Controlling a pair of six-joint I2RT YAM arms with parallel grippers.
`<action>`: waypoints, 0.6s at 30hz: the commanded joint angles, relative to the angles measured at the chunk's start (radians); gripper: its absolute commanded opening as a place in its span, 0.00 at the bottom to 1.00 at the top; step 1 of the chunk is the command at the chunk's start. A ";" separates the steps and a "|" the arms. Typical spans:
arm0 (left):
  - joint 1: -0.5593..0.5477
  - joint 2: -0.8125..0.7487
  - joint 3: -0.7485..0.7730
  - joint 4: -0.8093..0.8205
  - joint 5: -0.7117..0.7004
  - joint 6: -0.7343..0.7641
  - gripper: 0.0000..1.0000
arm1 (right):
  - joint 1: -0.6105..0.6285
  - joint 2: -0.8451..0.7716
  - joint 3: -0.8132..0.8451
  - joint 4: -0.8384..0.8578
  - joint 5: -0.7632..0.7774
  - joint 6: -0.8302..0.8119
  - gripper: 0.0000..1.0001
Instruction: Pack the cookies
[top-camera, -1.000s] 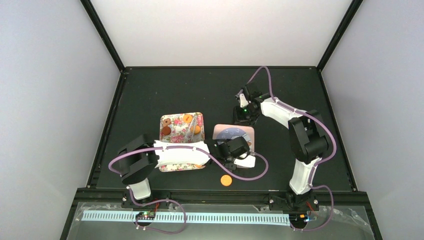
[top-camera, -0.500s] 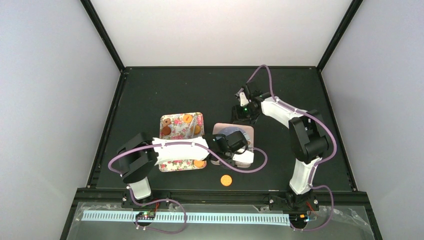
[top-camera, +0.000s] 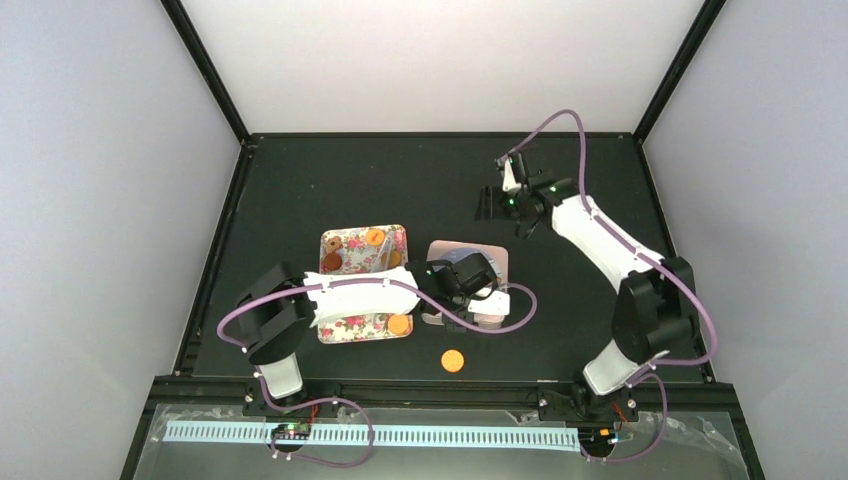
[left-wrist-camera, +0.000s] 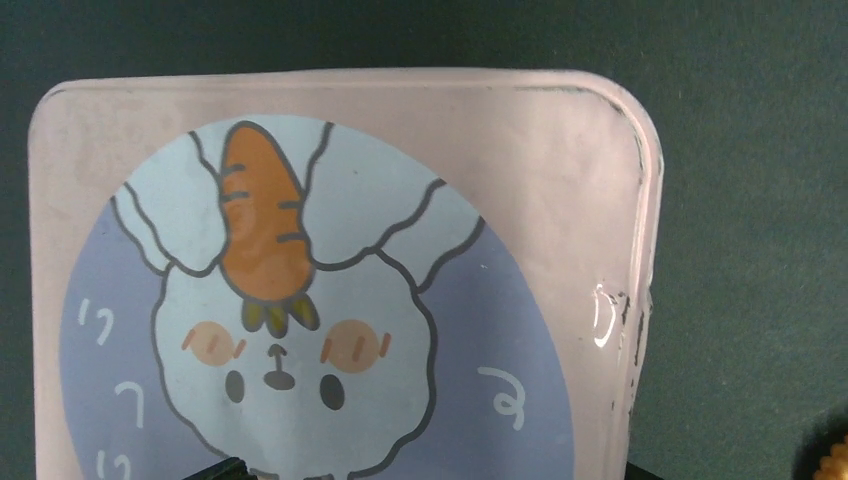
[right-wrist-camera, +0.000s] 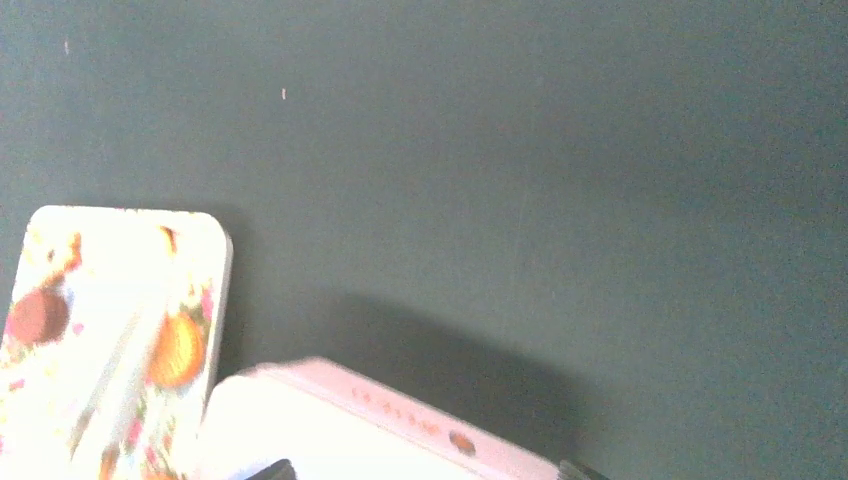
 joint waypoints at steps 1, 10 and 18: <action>0.008 -0.019 0.069 -0.057 0.026 -0.043 0.98 | 0.000 -0.092 -0.156 0.040 -0.068 0.035 0.66; 0.157 -0.204 0.047 -0.291 0.334 -0.011 0.99 | -0.028 -0.259 -0.372 0.128 -0.184 0.092 0.44; 0.380 -0.069 0.150 -0.251 0.390 -0.009 0.93 | -0.081 -0.165 -0.439 0.201 -0.241 0.103 0.24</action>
